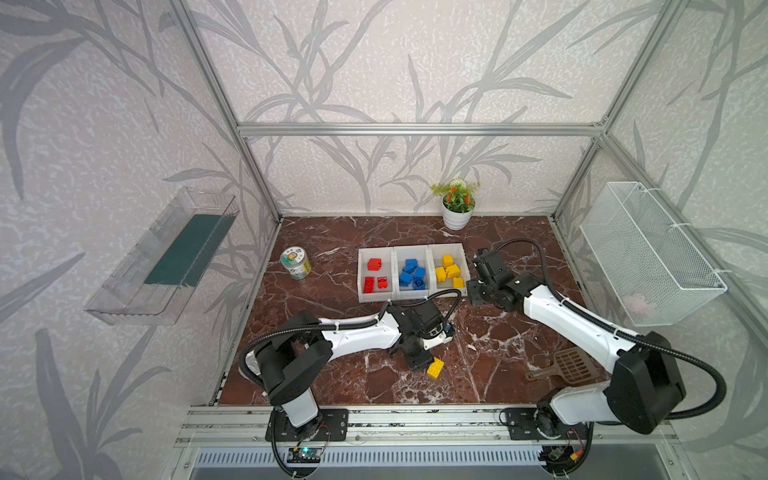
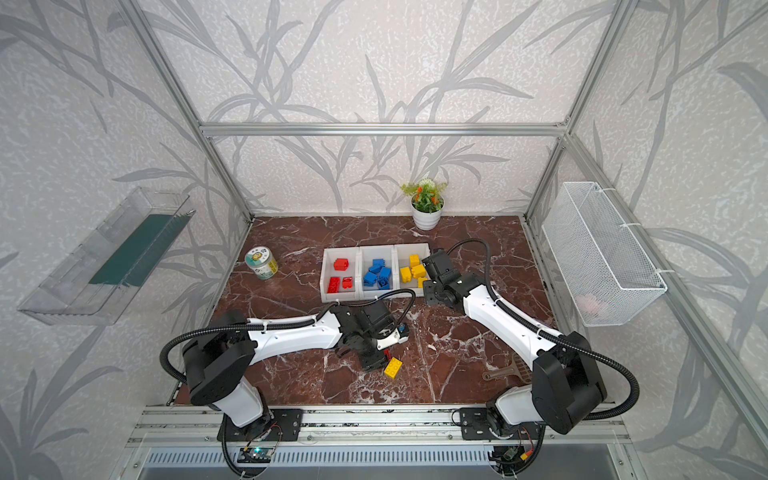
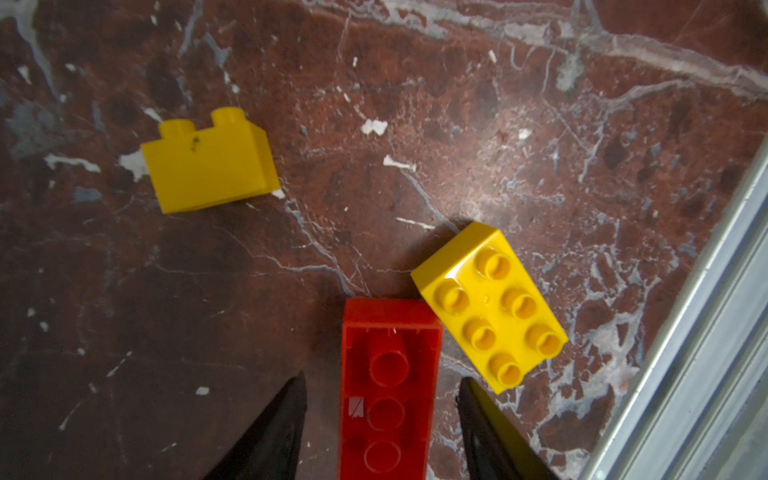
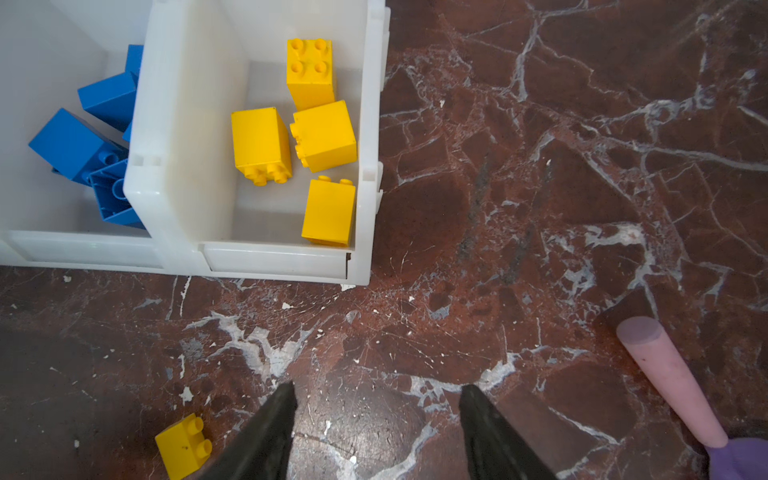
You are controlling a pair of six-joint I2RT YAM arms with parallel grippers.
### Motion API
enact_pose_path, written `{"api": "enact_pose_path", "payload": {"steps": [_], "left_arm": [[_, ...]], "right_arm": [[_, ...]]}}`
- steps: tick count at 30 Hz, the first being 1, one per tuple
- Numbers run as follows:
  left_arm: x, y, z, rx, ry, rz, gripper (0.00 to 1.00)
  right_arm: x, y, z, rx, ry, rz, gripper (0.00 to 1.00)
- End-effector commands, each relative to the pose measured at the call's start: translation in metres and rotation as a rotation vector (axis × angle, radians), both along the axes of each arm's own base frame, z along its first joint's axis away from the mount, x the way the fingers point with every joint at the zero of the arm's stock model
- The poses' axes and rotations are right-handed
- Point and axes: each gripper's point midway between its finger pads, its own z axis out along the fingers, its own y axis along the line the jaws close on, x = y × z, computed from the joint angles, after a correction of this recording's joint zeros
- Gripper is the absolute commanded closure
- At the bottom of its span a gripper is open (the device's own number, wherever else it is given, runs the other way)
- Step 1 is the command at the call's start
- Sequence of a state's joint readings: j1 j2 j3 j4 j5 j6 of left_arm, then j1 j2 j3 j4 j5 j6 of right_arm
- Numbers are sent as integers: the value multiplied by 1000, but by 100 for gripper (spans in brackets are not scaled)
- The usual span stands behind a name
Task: Sort the legos into containers by color
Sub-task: 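Grasp the long red brick with the left gripper and lift it, then carry the long red brick over the nearest compartment and release it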
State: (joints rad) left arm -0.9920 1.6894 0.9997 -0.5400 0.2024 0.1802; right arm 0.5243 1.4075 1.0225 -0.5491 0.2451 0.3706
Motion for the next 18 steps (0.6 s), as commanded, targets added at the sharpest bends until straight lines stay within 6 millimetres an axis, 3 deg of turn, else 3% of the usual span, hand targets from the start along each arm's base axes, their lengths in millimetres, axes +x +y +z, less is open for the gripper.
{"api": "enact_pose_path", "payload": {"steps": [1,12,18], "left_arm": [[6,0,-2,21,-17,-6,43],[11,1,-7,33,-43,23,60],[32,3,17,-1,-120,92,63]], "right_arm": [[-3,-4,5,11,-15,-18,36],[-7,-7,6,25,-23,-34,36],[-9,-9,9,32,-32,-41,36]]}}
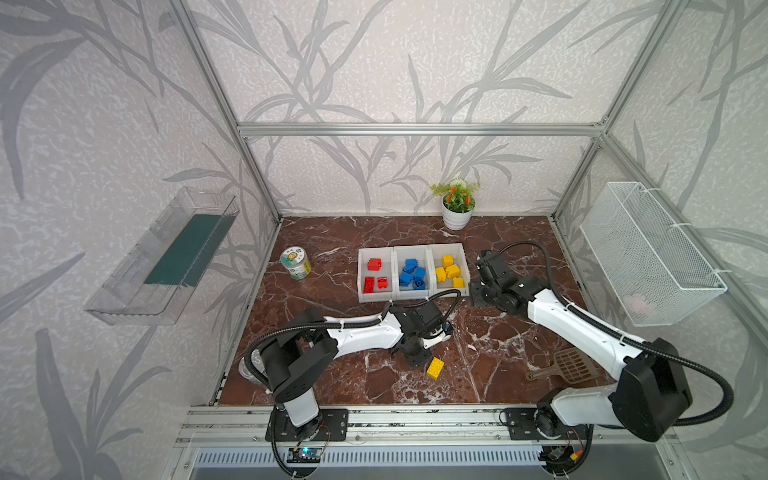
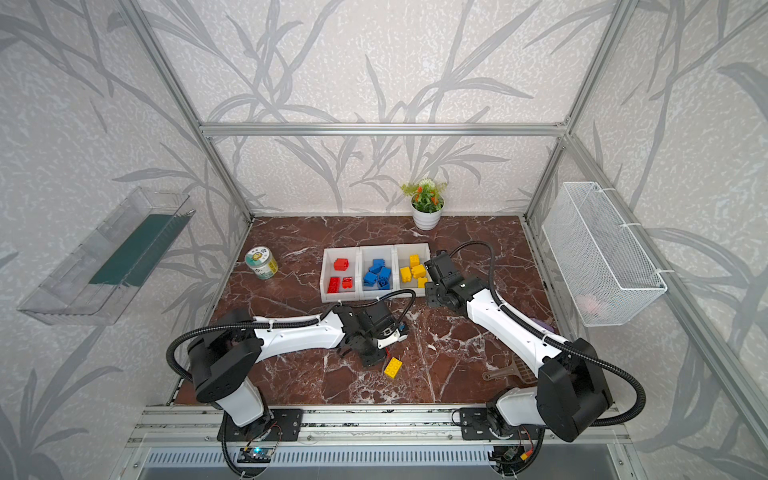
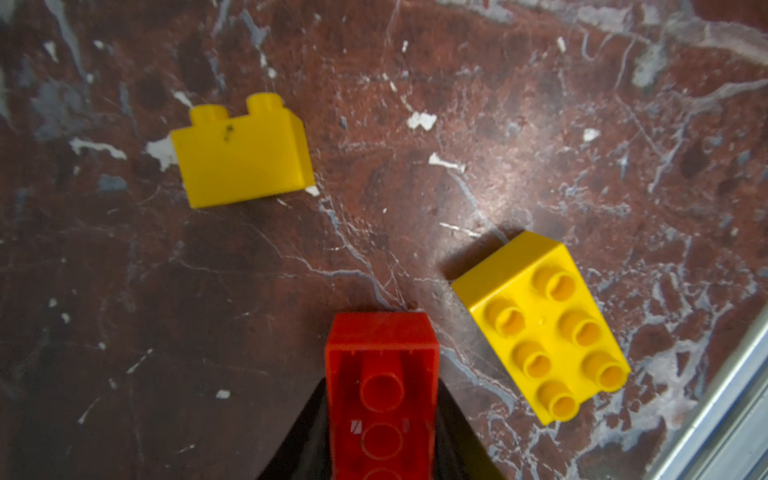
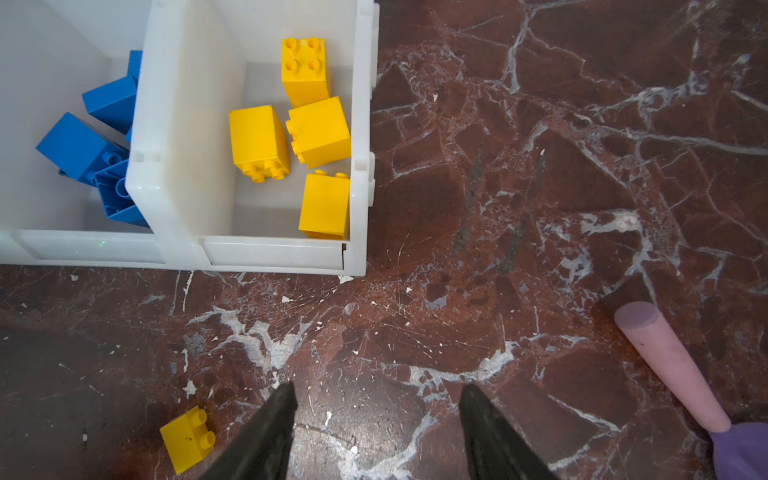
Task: Sort the legos into containers by color
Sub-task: 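Carry the long red brick over the nearest compartment and release it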
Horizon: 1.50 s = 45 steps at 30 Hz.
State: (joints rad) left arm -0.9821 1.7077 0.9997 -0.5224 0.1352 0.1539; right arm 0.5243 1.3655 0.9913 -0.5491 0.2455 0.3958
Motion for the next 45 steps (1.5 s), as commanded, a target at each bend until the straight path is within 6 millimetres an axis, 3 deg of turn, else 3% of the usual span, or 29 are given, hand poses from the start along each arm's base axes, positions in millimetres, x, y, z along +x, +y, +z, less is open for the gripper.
{"api": "enact_pose_path", "payload": {"steps": [1,5,11,16,21,32,40,45], "left_arm": [[28,0,32,-43,-112,64,63],[72,18,71,-94,-231,171,64],[149,70,131,-239,-379,434,65],[196,118,138,-224,-452,590,65],[229,143,131,-232,-446,717,65],[267,136,112,-248,-397,794,65],[268,135,109,-266,-382,819,47],[264,140,113,-267,-385,841,43]], "right_arm": [[-1,-5,9,15,-28,-21,36],[-1,-5,11,19,-36,-25,36],[-1,-6,12,23,-38,-29,36],[1,-4,13,29,-40,-27,36],[0,-6,14,27,-39,-28,36],[-5,-10,14,24,-42,-39,36],[-5,-11,13,24,-40,-40,36],[-4,-10,13,27,-40,-37,36]]}}
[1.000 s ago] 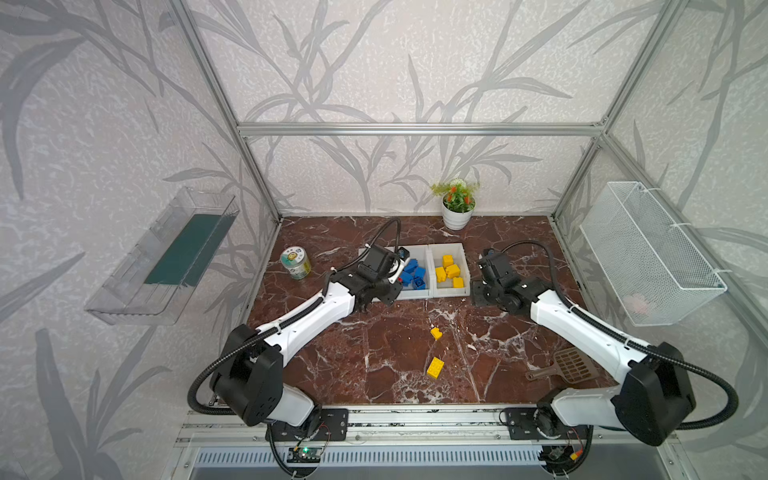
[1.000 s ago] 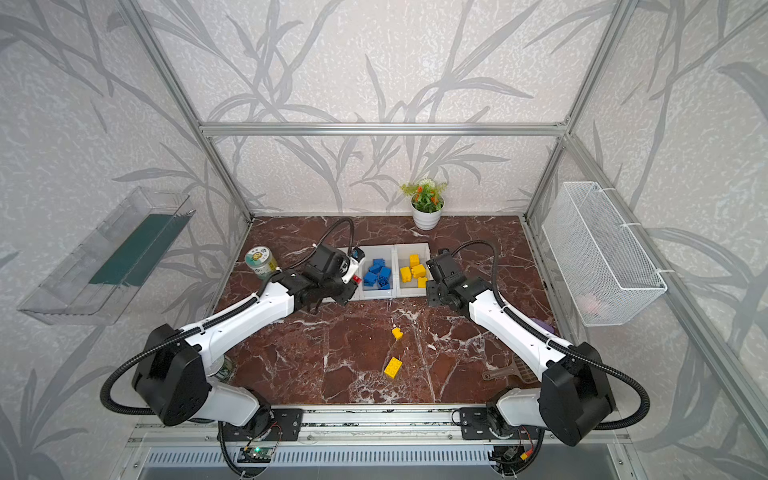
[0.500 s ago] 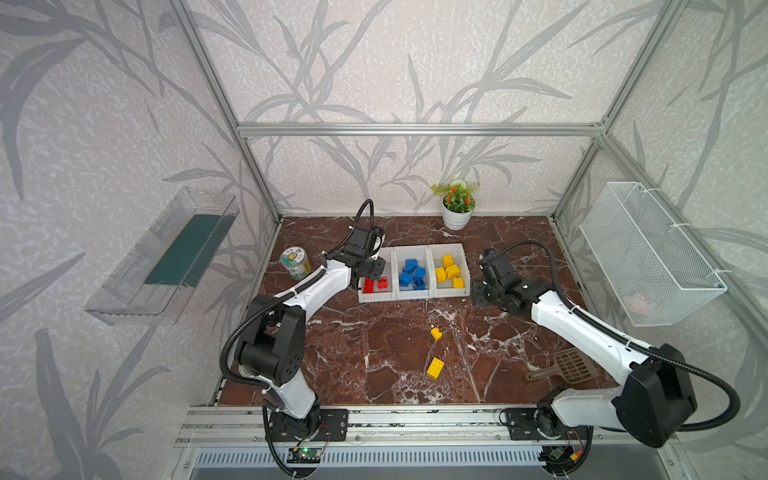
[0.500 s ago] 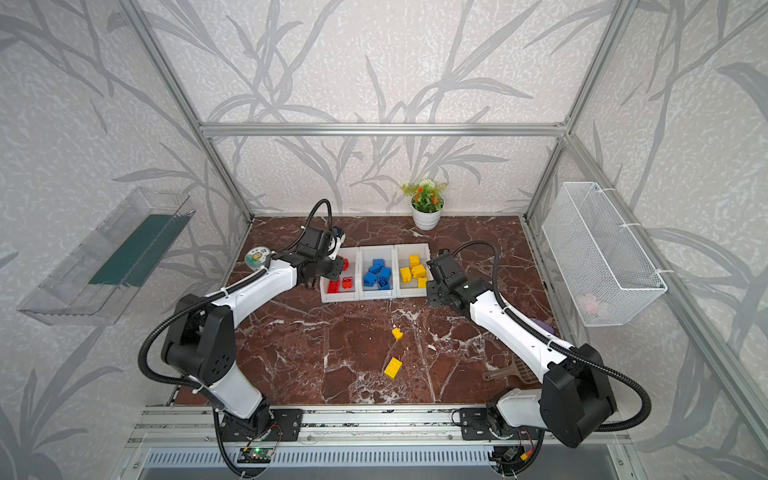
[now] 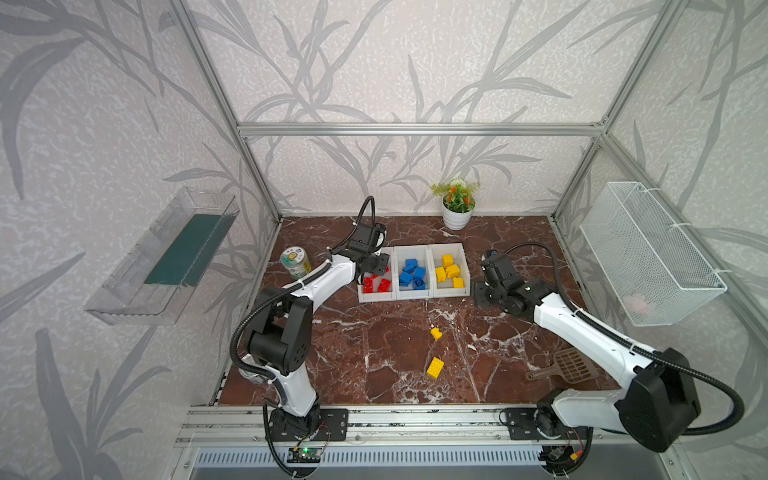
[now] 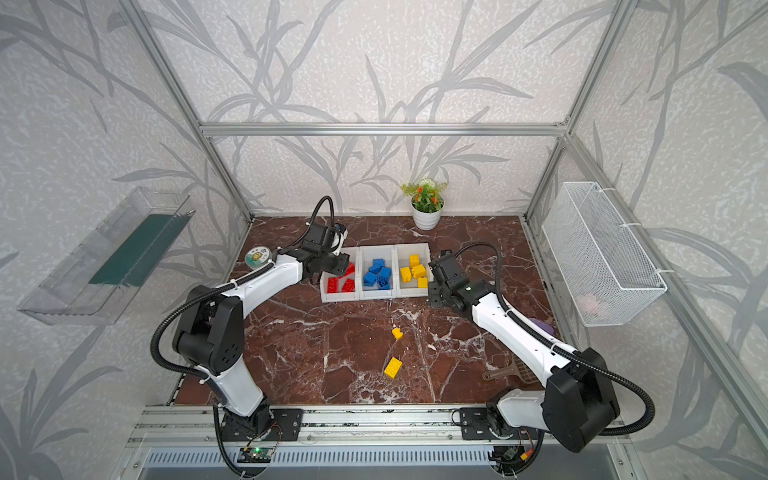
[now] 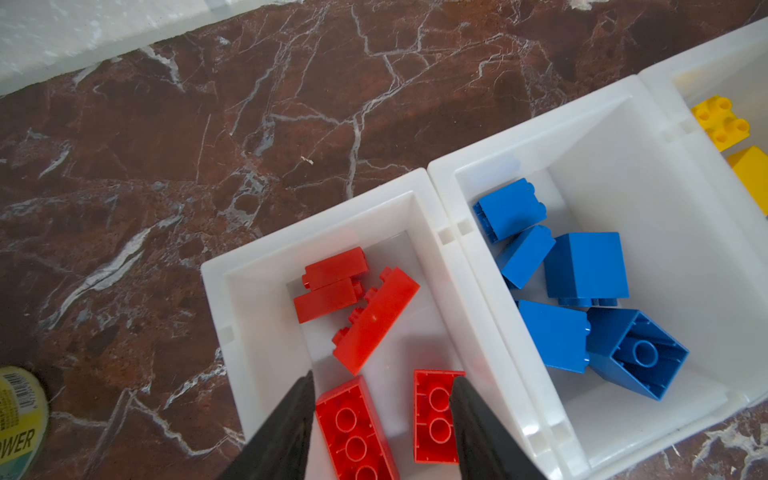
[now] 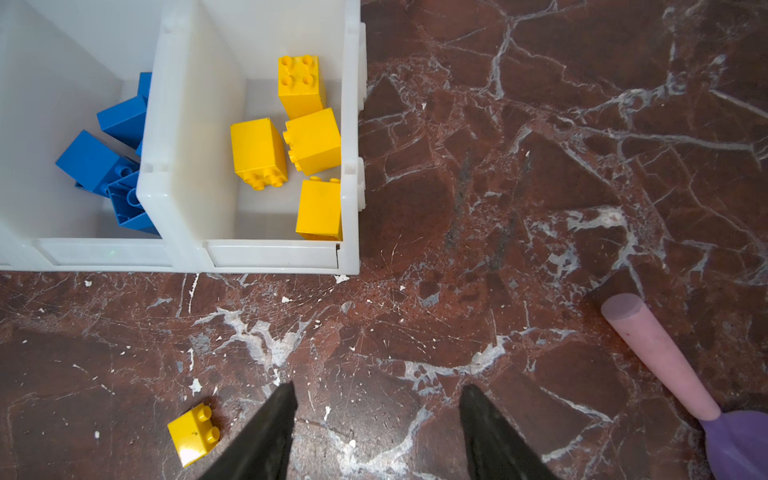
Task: Sort the legos into containers by color
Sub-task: 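Carry the long red brick over the nearest compartment and release it, then lower the right gripper toward a yellow brick while the left gripper withdraws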
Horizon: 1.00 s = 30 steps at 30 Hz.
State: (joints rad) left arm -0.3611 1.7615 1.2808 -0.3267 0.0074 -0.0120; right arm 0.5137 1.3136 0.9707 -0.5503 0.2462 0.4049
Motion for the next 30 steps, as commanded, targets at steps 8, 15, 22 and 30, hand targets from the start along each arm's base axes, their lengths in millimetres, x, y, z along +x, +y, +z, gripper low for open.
{"api": "enact_pose_path", "payload": {"steps": [8,15,22,30], "left_arm": [[-18,20,26,-42,-47,72,43],[-40,44,41,-84,-76,154,42],[-61,60,47,-130,-140,214,40],[-78,71,43,-120,-131,242,39]], "right_arm": [[-2,0,-3,10,14,0,36],[-6,23,-23,48,104,97,37],[-17,62,-48,17,177,218,37],[-32,111,-73,-26,259,362,42]]}}
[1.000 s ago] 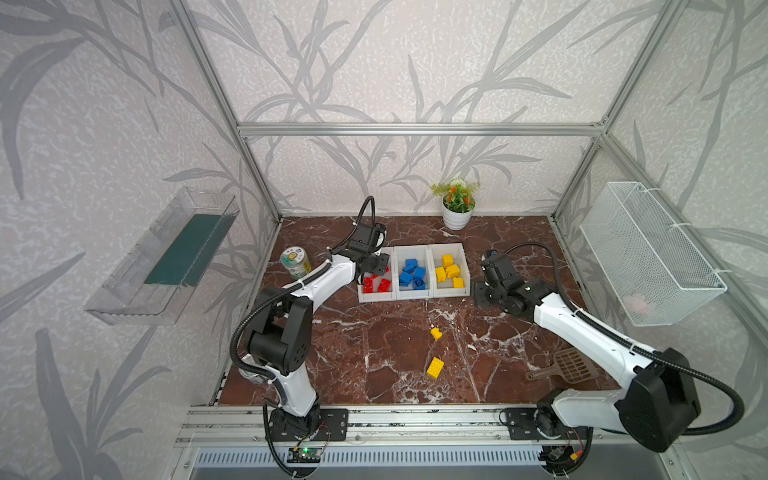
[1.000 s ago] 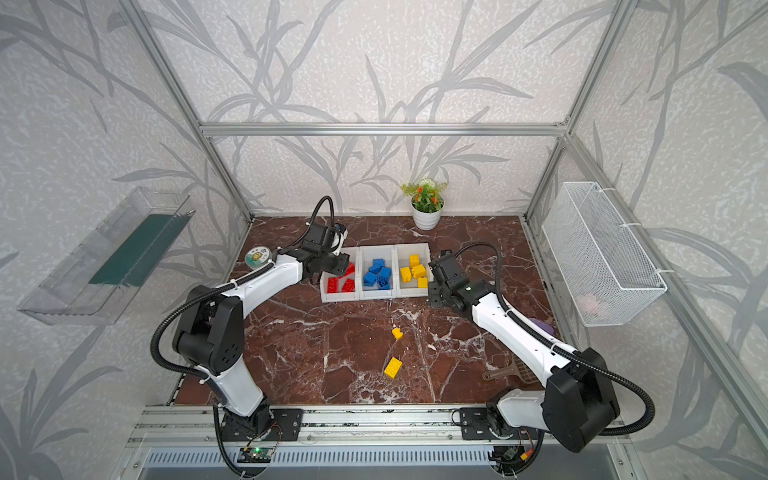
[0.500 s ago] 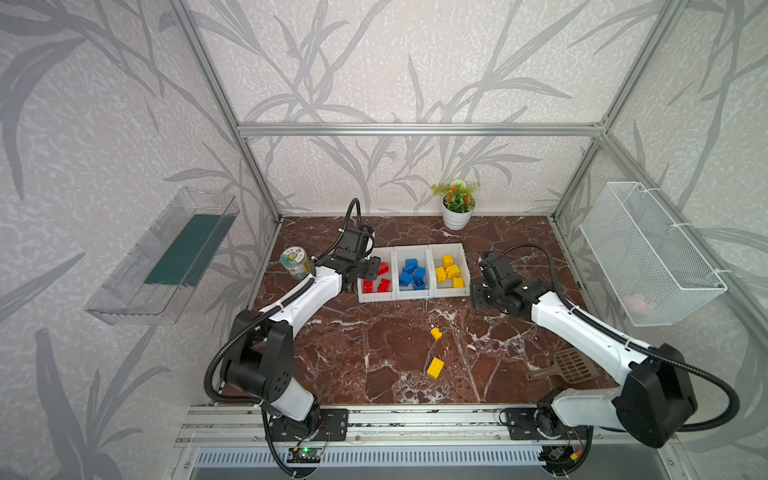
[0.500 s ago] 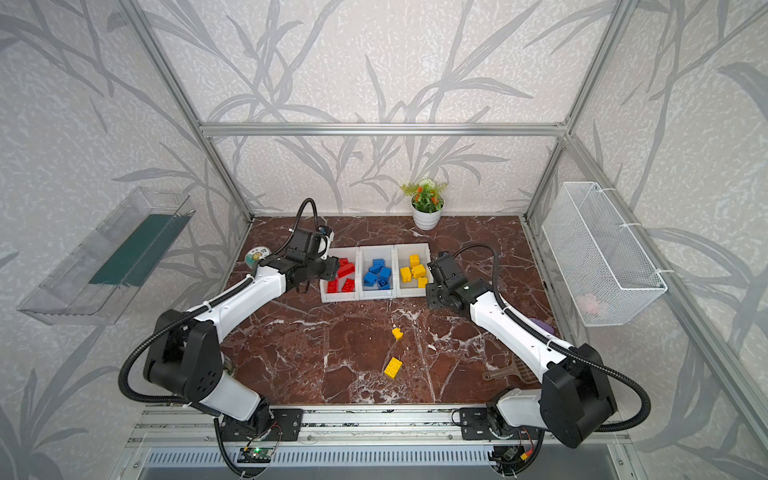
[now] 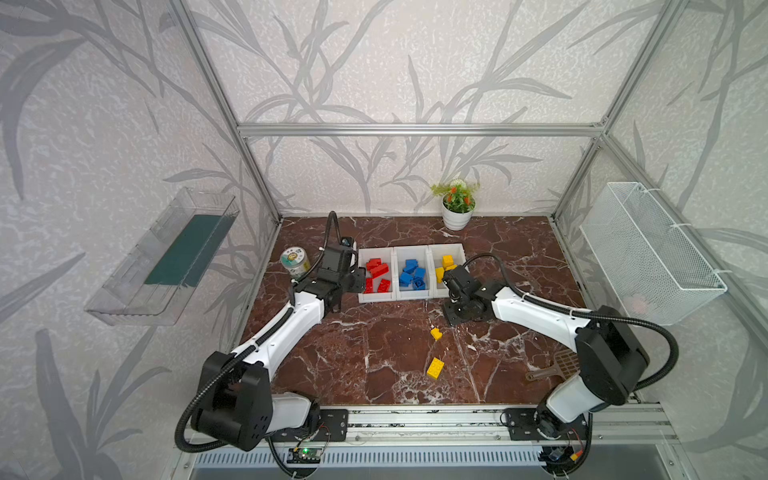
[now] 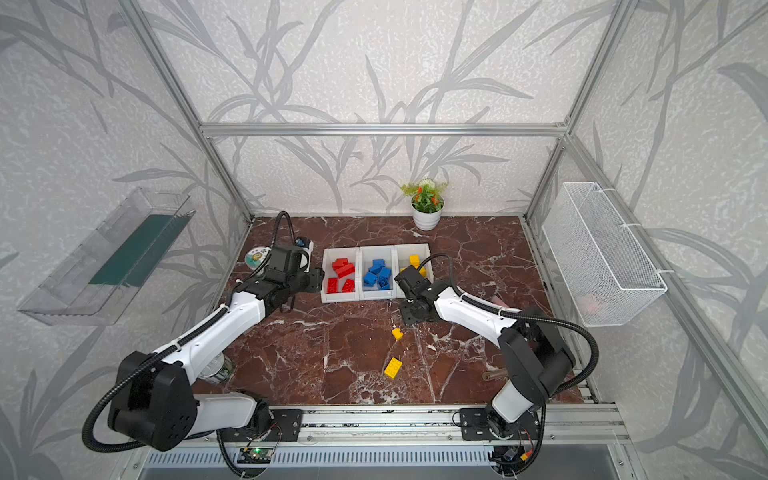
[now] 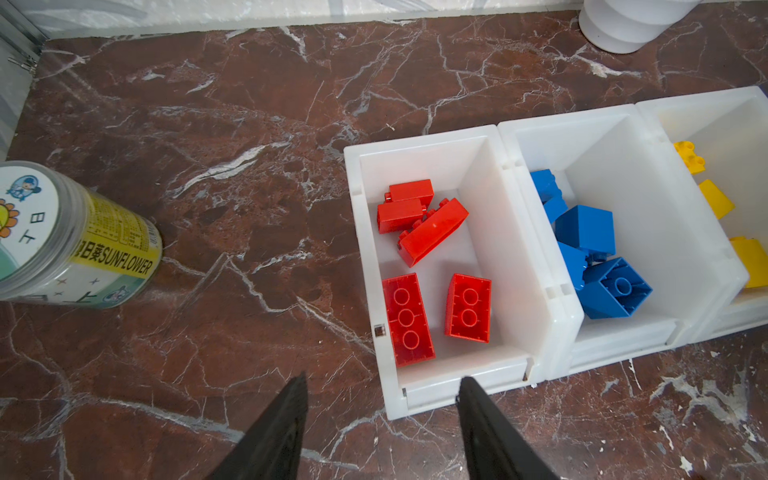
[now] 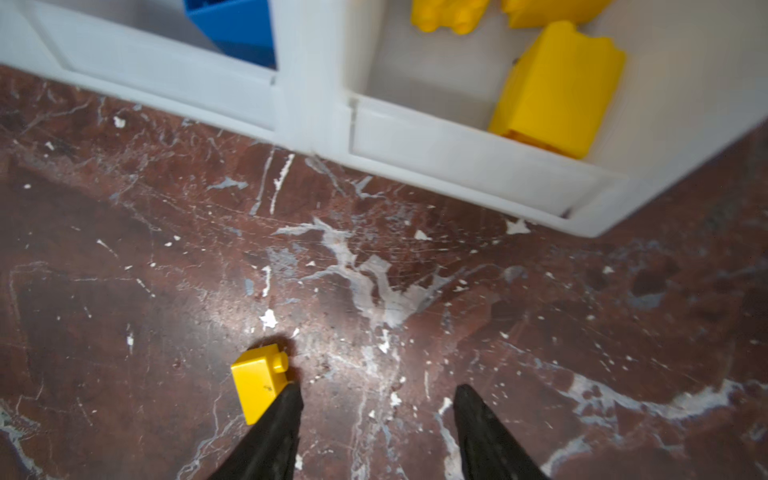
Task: Sort the legos into containers by color
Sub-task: 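Lower the right gripper toward a yellow brick while the left gripper withdraws, then close the right gripper on the small yellow brick and lift it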
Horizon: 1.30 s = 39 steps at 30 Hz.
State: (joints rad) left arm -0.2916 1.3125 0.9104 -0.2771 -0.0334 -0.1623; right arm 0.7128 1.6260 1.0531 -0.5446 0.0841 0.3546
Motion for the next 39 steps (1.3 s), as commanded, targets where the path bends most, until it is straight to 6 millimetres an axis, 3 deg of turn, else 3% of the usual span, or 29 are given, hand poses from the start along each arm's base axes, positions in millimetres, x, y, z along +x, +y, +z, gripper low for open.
{"api": "enact_pose_path", "payload": {"steps": [1,5,6,16,39], "left_arm": [[-4,8,6,-6,-20,38,40],[-8,10,4,-8,-20,47,39],[-9,10,3,-10,-17,47,39],[-12,10,1,-23,-13,52,39],[-13,10,-2,-27,-5,52,39]], "right_arm": [[-2,22,2,14,9,64,42],[-10,34,-4,-2,30,106,45],[-14,35,-14,-20,54,110,45],[-30,40,-39,-56,111,139,52],[-38,40,-55,-74,149,140,72]]}}
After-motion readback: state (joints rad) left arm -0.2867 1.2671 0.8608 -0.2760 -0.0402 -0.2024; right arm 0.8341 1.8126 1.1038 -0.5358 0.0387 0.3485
